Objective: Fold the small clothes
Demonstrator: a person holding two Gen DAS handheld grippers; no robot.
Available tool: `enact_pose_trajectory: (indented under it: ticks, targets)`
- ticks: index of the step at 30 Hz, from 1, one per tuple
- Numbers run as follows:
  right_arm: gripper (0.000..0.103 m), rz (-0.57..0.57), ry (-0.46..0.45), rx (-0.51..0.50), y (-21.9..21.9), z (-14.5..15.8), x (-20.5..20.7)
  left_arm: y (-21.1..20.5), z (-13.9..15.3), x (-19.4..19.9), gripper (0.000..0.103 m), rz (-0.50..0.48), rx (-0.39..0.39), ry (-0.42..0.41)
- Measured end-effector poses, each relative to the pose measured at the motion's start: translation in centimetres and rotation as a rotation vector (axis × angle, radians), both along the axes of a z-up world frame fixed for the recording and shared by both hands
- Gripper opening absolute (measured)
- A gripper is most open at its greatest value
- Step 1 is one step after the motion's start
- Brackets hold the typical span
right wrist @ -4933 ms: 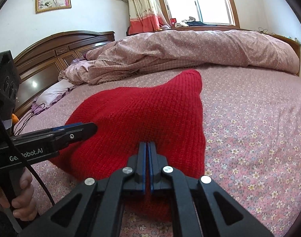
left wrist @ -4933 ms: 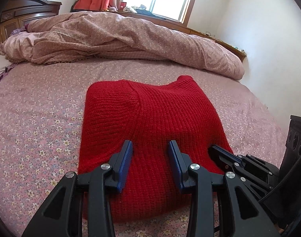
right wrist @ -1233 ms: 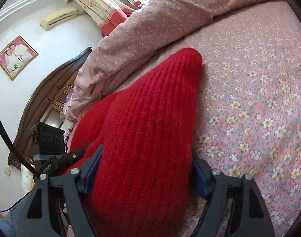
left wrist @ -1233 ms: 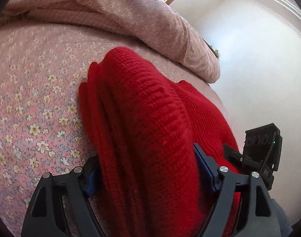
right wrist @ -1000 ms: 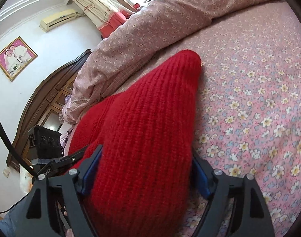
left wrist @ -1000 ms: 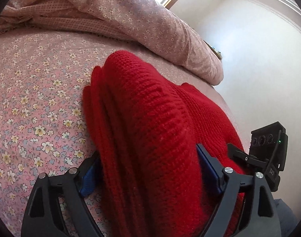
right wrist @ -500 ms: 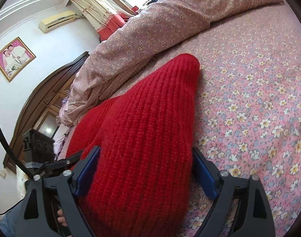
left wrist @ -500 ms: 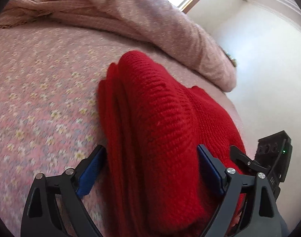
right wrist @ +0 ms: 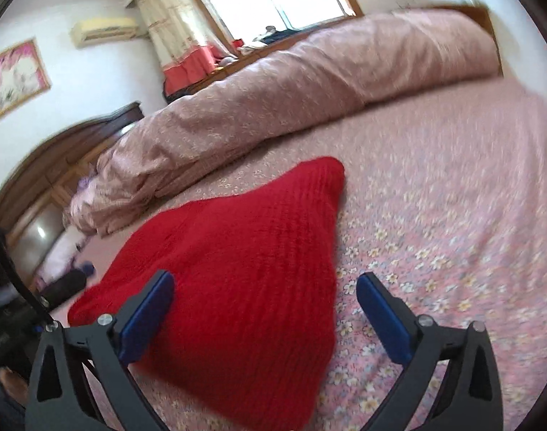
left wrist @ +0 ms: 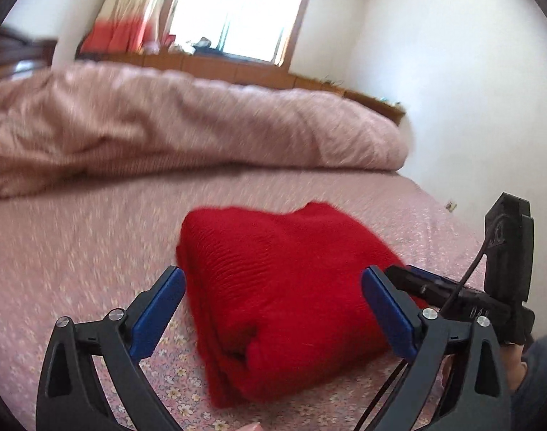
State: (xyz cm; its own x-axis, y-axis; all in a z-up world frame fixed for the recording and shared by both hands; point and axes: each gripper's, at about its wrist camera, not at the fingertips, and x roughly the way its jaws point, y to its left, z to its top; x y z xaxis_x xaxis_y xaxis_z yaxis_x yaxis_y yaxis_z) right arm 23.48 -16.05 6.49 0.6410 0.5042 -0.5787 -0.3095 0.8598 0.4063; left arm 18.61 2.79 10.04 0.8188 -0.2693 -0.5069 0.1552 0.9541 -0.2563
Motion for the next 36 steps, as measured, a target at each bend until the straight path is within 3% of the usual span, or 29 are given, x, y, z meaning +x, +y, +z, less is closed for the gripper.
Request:
enact_pose_trajectory:
  ticks: [5,10,16,21,25,36]
  targets:
    - [0.103,0.074,-0.192,-0.069,0.9,2.9,-3.8,-0.9,1.7,-1.9,0.096,0.016,0.058,-0.093]
    - [0.103,0.111,-0.288,-0.119,1.6,4.6,-6.7,-0.6,1.1,-3.4,0.098,0.039,0.076,-0.118]
    - [0.103,0.043,-0.271,-0.177,0.6,3.9,-7.9,-0.9,-1.3,-2.5,0.098,0.070,0.093,-0.072]
    - [0.103,-0.007,-0.247,-0.250,-0.1,1.5,-7.2,-0.9,-4.0,-1.5,0.099,0.105,0.126,-0.031]
    - [0.103,0.006,-0.234,-0.252,-0.1,1.2,-6.7,-0.7,-4.9,-0.7,0.099,0.099,0.107,0.019]
    - [0.103,0.101,-0.263,-0.342,2.7,1.1,-7.3,-1.5,-4.9,-0.9,0.099,0.076,0.129,0.010]
